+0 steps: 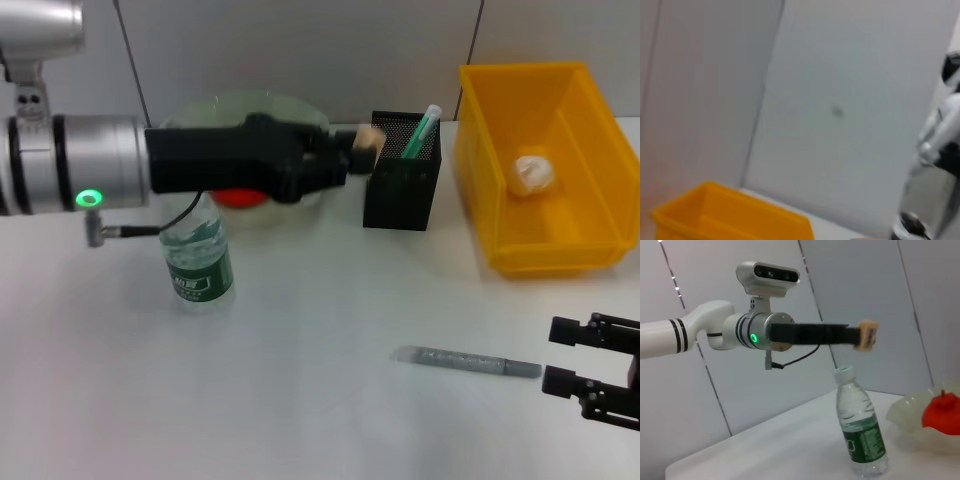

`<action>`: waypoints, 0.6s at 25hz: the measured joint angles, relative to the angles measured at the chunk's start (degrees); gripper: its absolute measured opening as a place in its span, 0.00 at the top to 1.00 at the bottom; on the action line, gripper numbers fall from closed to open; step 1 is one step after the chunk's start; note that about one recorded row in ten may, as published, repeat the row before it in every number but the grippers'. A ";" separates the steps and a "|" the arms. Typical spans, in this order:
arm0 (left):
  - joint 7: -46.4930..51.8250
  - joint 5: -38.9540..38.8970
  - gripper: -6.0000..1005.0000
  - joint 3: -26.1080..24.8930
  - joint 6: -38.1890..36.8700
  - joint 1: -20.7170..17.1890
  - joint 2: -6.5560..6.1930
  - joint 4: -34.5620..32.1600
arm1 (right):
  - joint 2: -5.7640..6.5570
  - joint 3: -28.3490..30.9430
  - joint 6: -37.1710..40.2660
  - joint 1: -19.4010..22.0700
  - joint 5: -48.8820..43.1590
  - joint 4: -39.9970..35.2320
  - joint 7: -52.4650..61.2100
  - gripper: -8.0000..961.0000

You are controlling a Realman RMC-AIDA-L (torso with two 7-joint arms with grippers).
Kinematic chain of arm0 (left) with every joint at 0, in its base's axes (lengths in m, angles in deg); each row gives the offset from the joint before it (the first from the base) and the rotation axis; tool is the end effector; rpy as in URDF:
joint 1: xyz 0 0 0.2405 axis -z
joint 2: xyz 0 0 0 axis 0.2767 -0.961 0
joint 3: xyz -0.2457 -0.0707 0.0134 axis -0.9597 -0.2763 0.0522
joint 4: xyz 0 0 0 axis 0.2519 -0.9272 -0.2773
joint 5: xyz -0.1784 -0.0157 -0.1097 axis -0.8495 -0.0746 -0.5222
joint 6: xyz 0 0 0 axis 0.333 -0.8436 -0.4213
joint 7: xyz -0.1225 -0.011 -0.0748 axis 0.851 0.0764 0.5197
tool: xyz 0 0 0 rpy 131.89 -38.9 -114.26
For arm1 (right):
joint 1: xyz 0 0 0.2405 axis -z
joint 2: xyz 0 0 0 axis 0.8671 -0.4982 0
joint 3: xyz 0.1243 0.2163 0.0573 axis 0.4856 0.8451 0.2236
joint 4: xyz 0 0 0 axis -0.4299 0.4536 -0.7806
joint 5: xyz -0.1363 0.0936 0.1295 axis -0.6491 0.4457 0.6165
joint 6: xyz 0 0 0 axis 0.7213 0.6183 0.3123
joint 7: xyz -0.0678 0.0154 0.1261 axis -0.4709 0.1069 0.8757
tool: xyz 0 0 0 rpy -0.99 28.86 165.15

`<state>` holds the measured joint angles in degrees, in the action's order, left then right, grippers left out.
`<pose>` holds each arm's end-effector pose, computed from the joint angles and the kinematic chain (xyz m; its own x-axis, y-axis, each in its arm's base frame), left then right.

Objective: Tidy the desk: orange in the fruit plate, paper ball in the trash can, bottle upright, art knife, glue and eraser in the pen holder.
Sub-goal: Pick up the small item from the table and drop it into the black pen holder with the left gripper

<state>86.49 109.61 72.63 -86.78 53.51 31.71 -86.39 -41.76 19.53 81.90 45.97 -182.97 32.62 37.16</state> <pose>-0.1487 0.3736 0.0128 0.7661 0.3031 0.5668 0.3773 -0.9260 -0.0149 0.3037 0.2371 0.0475 0.7001 -0.3067 -0.6448 -0.4792 -0.8713 -0.1058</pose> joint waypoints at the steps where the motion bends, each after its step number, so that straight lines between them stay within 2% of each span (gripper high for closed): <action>1: -2.63 -2.81 0.73 0.08 3.13 1.25 0.09 2.74 | -0.01 0.24 0.00 0.20 0.00 0.00 0.00 0.34; 8: -7.75 -8.95 0.73 2.94 10.39 3.14 0.34 5.92 | -0.06 0.77 -0.39 0.55 -0.11 1.15 0.00 0.34; 10: -9.88 -12.14 0.73 7.84 16.79 3.68 0.37 5.85 | -0.06 0.78 -0.47 0.51 -0.13 1.21 0.00 0.34; 15: -12.16 -13.97 0.73 13.75 25.65 5.12 0.39 5.04 | -0.03 0.81 -0.63 0.03 -0.17 1.43 -0.04 0.34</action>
<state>74.33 95.64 86.38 -61.13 58.64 32.09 -81.35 -41.79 20.34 81.27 46.00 -183.14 34.05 37.12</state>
